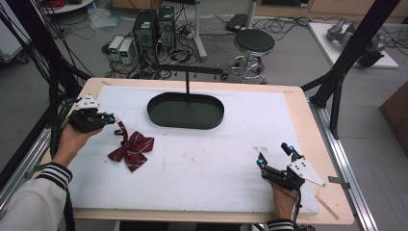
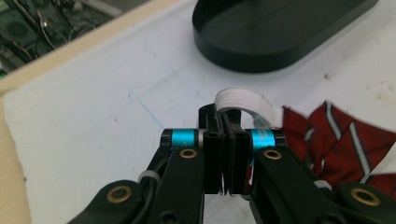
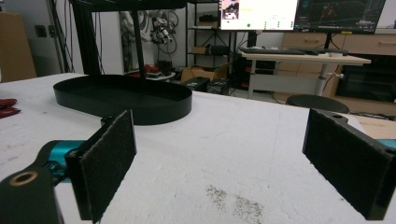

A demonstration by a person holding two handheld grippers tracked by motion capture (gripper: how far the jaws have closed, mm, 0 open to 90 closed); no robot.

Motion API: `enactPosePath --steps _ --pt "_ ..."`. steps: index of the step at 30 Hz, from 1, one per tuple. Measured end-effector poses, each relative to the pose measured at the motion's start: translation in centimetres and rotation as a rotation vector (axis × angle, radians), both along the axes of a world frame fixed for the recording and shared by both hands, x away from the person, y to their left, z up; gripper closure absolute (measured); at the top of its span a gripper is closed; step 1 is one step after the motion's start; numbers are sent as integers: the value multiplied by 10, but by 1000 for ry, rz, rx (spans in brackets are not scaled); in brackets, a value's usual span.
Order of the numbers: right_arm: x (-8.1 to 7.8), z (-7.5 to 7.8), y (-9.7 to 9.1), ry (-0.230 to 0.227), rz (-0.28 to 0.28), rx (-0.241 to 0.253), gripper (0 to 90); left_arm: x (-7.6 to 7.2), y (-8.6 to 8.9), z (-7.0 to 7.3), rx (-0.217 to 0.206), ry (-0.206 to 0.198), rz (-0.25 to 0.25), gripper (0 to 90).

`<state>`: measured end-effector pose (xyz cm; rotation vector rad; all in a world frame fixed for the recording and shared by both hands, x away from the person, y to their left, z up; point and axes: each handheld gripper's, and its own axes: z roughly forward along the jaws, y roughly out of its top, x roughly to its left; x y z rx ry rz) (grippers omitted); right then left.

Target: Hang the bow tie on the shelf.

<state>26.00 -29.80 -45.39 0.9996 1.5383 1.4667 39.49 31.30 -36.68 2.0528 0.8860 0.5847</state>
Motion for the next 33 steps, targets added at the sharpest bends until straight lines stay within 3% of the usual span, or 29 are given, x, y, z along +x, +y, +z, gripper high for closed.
enactPosePath --steps 1,7,18,29,33 --pt "0 0 0 1 -1 1 88 0 -2 6 -24 -18 -5 875" --pt "0 0 0 2 -1 2 88 2 -8 20 -72 -54 -12 875" --pt "0 0 0 6 -1 7 88 10 -33 57 -100 -130 -52 875" --pt "0 0 0 5 2 11 88 20 -54 78 -130 -188 -75 875" --pt "0 0 0 5 2 10 88 25 -59 83 -145 -191 -71 875"
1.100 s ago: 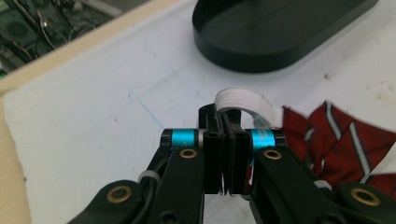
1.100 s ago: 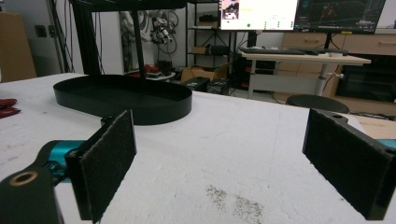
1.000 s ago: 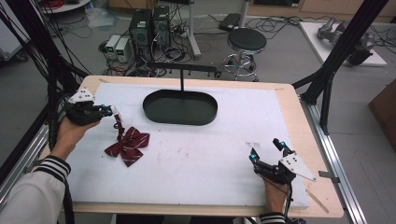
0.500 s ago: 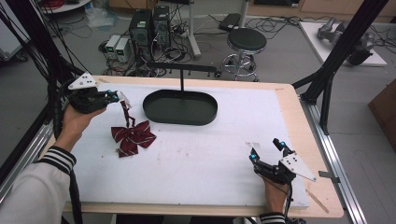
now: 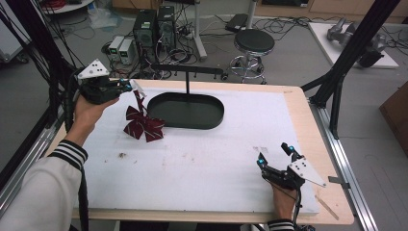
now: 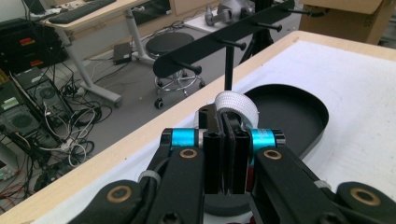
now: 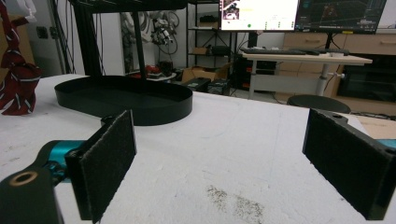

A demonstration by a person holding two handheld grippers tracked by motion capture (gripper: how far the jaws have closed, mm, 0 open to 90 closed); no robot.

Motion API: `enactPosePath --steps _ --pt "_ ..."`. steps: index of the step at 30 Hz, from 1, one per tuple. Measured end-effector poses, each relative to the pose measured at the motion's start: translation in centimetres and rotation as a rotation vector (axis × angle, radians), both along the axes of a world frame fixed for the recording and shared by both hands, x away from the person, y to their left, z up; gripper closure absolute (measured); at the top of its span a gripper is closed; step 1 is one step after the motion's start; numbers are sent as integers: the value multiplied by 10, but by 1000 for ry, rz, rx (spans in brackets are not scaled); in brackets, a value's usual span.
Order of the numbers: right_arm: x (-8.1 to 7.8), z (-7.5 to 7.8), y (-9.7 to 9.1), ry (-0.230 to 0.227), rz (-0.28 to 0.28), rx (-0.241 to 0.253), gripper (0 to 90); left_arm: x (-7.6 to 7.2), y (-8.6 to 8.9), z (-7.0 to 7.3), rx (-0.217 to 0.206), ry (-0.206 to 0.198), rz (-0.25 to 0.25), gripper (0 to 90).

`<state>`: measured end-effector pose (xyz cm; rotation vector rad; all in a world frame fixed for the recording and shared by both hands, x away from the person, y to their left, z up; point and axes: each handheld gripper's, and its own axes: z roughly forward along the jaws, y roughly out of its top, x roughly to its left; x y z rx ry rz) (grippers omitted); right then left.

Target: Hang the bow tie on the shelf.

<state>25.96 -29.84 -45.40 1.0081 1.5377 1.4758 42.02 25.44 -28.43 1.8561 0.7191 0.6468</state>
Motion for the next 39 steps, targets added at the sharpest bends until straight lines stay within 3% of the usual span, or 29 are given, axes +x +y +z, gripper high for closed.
enactPosePath --steps 15,27,33,39 --pt "0 0 0 -1 -1 -2 88 10 -17 18 -46 -65 -4 875" --pt "0 0 0 3 2 6 88 31 -37 26 -99 -112 -1 875" --pt "0 0 0 3 4 6 88 42 -43 26 -118 -134 7 875" --pt "0 0 -1 -5 1 5 88 56 -43 20 -145 -126 34 875"
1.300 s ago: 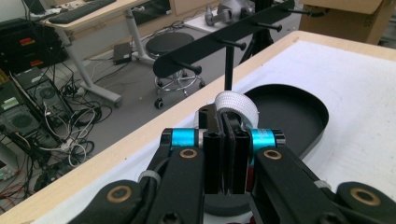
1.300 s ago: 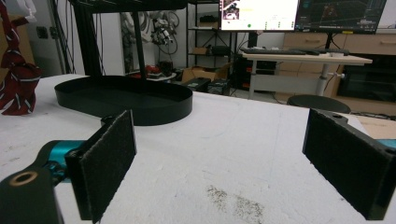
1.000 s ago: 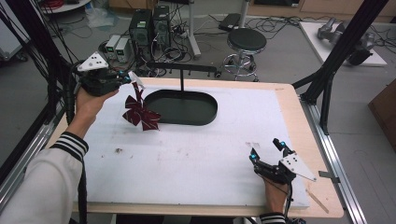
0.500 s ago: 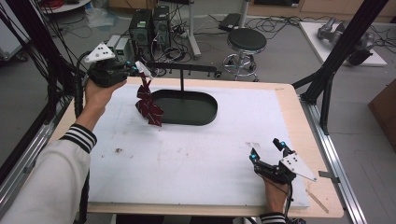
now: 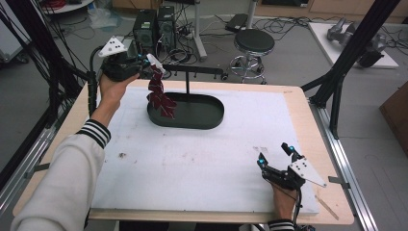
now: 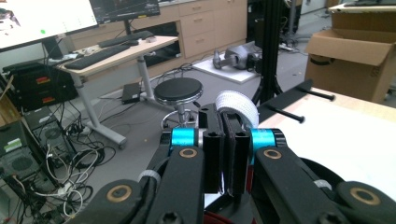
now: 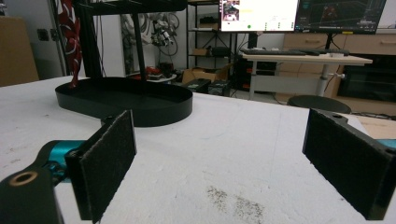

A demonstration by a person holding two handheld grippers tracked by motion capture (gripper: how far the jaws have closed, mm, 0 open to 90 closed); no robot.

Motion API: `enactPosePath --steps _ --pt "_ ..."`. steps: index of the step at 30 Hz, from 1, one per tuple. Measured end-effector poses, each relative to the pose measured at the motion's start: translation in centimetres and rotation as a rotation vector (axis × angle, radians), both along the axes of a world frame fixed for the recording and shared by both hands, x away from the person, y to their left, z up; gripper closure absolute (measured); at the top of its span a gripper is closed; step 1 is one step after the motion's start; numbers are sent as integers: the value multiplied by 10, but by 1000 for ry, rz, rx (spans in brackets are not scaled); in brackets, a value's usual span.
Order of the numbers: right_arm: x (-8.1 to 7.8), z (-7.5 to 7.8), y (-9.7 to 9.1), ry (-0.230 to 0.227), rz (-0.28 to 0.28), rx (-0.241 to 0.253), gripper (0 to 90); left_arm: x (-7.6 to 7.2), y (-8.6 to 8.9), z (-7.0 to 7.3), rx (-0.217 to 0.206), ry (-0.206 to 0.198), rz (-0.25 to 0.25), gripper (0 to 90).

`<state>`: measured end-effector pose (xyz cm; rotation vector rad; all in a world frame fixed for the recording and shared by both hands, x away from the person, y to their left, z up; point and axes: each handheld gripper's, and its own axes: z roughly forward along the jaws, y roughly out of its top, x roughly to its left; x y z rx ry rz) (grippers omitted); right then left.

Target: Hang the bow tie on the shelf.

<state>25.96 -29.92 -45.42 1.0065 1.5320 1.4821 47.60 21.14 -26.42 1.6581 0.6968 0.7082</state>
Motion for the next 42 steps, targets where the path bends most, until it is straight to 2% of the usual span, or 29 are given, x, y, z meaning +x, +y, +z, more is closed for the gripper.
enactPosePath --steps 7,14,19,26,34,36,42 --pt "-1 0 1 9 1 6 88 15 4 -8 -10 9 33 874" --pt "0 0 0 5 0 4 88 21 5 -15 -23 29 39 874" --pt "-1 0 1 8 1 8 88 23 5 -19 -24 36 57 874" --pt "-1 0 1 6 1 4 88 24 13 -29 -32 58 90 874" --pt "0 0 0 0 2 0 88 24 17 -39 -11 84 112 872" --pt "0 0 0 -4 1 -3 88 26 15 -42 -1 105 116 872" --pt "-1 0 0 -1 5 8 88 27 11 -54 15 133 132 871"
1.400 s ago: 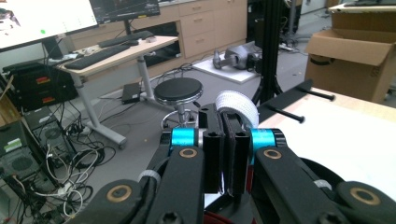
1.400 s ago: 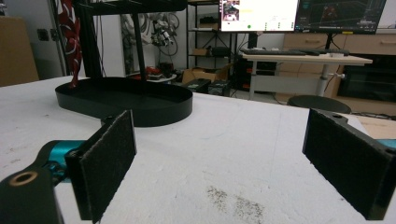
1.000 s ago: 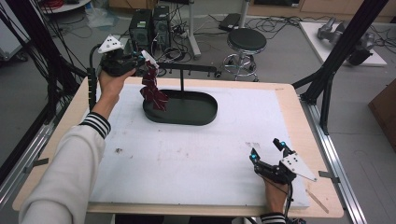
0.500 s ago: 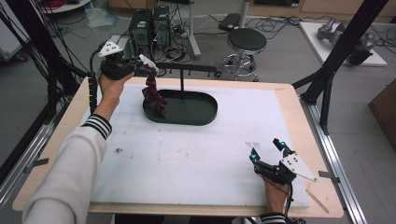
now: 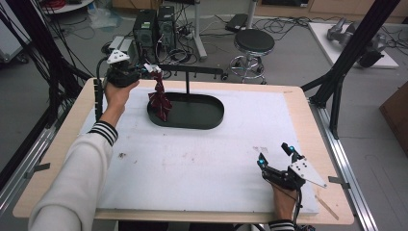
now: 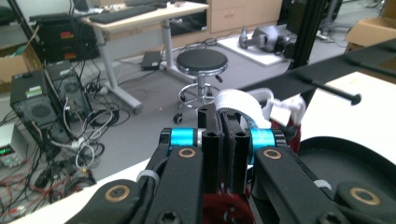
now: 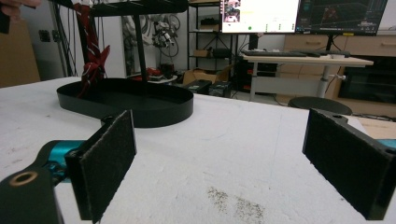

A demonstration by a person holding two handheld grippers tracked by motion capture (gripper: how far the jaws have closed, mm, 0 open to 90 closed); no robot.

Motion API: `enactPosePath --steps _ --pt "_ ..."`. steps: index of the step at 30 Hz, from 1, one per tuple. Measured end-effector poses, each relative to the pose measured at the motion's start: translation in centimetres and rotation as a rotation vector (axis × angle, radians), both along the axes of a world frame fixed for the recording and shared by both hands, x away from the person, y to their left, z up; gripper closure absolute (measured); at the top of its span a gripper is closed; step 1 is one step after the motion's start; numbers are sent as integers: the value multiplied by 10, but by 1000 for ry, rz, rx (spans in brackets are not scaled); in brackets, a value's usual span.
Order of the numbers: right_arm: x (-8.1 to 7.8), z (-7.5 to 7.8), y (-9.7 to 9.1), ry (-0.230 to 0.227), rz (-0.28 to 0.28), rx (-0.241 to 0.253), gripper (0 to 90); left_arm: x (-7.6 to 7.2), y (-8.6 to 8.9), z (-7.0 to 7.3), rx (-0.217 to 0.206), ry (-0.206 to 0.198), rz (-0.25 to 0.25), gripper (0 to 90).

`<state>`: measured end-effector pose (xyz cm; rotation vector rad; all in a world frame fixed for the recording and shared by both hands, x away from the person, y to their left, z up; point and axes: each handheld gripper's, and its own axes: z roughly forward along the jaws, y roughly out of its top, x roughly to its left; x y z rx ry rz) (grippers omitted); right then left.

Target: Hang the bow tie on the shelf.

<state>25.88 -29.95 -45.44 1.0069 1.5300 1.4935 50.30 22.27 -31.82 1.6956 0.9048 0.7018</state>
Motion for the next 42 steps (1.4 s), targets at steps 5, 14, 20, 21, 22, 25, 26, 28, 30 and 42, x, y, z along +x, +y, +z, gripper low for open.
enactPosePath --steps 5,14,20,21,22,25,26,28,30,42 --pt "0 0 -1 -3 1 -2 88 0 -2 -4 28 17 -9 855" --pt "0 0 0 -4 4 0 88 2 -8 -10 102 39 -10 807" --pt "-1 0 0 -11 8 -1 88 -1 -11 -16 156 40 26 591" --pt "-1 0 0 -10 8 2 88 -2 -11 -18 156 43 34 514" --pt "-1 0 0 -10 9 1 88 -2 -11 -19 151 43 33 453" --pt "-1 0 -1 -11 9 2 88 -4 -10 -23 141 47 27 345" --pt "-1 0 -1 -10 9 2 88 -5 -9 -24 145 48 25 334" --pt "-1 0 -1 -10 8 1 88 -6 -7 -25 142 40 31 283" --pt "-1 0 -1 -9 8 4 88 -7 -5 -27 148 43 35 253" --pt "-1 0 0 -15 0 -2 88 -60 24 -43 -12 -55 -35 189"
